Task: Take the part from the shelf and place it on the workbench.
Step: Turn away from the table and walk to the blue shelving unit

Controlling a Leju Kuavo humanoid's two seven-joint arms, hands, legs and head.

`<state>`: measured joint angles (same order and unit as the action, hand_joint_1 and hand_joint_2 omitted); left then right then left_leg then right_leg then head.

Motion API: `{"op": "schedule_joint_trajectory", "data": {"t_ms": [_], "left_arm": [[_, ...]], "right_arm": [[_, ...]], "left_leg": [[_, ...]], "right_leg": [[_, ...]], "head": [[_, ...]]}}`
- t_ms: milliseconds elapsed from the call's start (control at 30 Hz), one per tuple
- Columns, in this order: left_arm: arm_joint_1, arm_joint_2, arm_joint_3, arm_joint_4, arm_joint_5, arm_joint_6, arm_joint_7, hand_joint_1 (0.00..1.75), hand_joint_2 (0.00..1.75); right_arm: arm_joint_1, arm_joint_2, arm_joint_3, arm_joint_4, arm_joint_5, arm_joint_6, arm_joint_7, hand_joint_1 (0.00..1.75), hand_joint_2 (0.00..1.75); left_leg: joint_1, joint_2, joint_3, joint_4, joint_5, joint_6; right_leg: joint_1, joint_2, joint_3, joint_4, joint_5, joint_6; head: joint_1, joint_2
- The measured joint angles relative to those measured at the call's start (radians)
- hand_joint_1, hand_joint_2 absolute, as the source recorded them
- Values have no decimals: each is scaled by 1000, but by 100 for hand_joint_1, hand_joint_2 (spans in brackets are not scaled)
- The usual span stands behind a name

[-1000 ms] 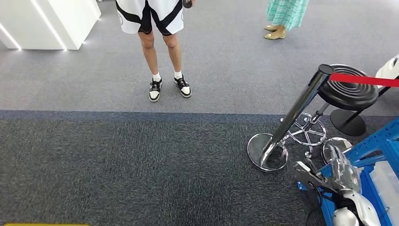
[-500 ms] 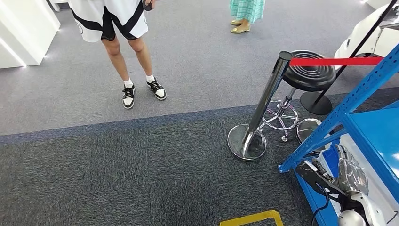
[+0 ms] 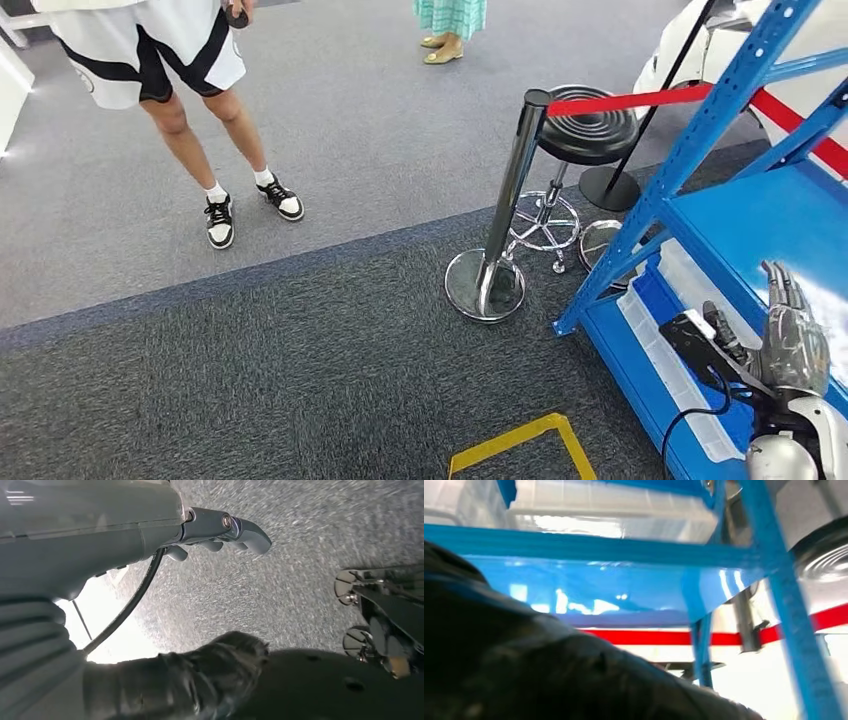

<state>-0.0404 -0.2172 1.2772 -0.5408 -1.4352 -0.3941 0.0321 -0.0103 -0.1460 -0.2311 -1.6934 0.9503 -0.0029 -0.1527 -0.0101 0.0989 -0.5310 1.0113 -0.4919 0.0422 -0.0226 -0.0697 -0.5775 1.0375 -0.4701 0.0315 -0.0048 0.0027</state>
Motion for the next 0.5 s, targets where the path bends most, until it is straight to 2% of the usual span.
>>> {"op": "schedule_joint_trajectory", "data": {"t_ms": [67,100,133,167,233,267,300,333,367,400,433,467,500], "left_arm": [[-3,0,0,0,-1,0,-1,0,0],[-4,0,0,0,-1,0,-1,0,0],[-4,0,0,0,-2,0,-1,0,0],[-3,0,0,0,-2,0,-2,0,0],[-1,0,0,0,-5,0,-2,0,0],[0,0,0,0,-7,0,-2,0,0],[0,0,0,0,-8,0,-2,0,0],[1,0,0,0,-9,0,-2,0,0],[2,0,0,0,-9,0,-2,0,0],[2,0,0,0,-9,0,-2,0,0],[3,0,0,0,-10,1,-2,0,0],[4,1,0,0,-10,1,-2,0,0],[3,1,0,0,-10,1,-2,0,0]], "right_arm": [[-4,0,-8,-12,-2,-1,-2,0,0],[-5,0,-11,-17,-4,-2,-3,0,0],[-7,0,-16,-21,-6,-3,-3,0,0],[-10,0,-20,-25,-8,-4,-4,0,0],[-14,0,-27,-30,-12,-6,-5,0,0],[-15,0,-29,-31,-14,-6,-5,0,0],[-15,0,-32,-31,-15,-6,-6,0,0],[-14,0,-35,-31,-16,-6,-6,0,0],[-14,0,-37,-31,-17,-6,-6,0,0],[-14,0,-40,-32,-17,-6,-6,0,0],[-14,0,-42,-33,-18,-6,-6,0,0],[-15,1,-44,-34,-18,-6,-6,0,0],[-15,1,-45,-35,-18,-6,-6,0,0]], "left_leg": [[-1,17,5,1,-4,-10],[0,15,6,5,-10,-16],[3,0,2,20,-23,-22],[6,-24,-12,53,-48,-28],[11,-74,-68,177,-118,-35],[12,-84,-100,243,-145,-36],[12,-88,-121,286,-155,-36],[12,-89,-124,291,-143,-34],[12,-92,-108,255,-112,-30],[12,-104,-77,188,-71,-24],[12,-125,-45,116,-38,-18],[11,-144,-20,57,-16,-13],[10,-157,-6,21,-5,-9]], "right_leg": [[2,19,-3,-1,1,-14],[0,29,-4,-2,4,-19],[-2,39,-5,-4,6,-25],[-5,49,-6,-6,10,-32],[-5,69,-12,-6,14,-40],[-3,81,-15,-6,16,-42],[-2,93,-17,-6,17,-43],[-1,107,-18,-5,18,-43],[0,120,-17,-5,18,-43],[1,133,-16,-4,19,-42],[1,145,-16,-4,20,-40],[1,156,-18,-3,21,-36],[0,166,-20,-3,24,-31]], "head": [[-1,0],[-1,0],[-1,0],[-1,0],[-1,0],[-1,0],[-1,0],[-1,0],[-1,0],[-1,0],[-1,0],[0,0],[0,0]]}}
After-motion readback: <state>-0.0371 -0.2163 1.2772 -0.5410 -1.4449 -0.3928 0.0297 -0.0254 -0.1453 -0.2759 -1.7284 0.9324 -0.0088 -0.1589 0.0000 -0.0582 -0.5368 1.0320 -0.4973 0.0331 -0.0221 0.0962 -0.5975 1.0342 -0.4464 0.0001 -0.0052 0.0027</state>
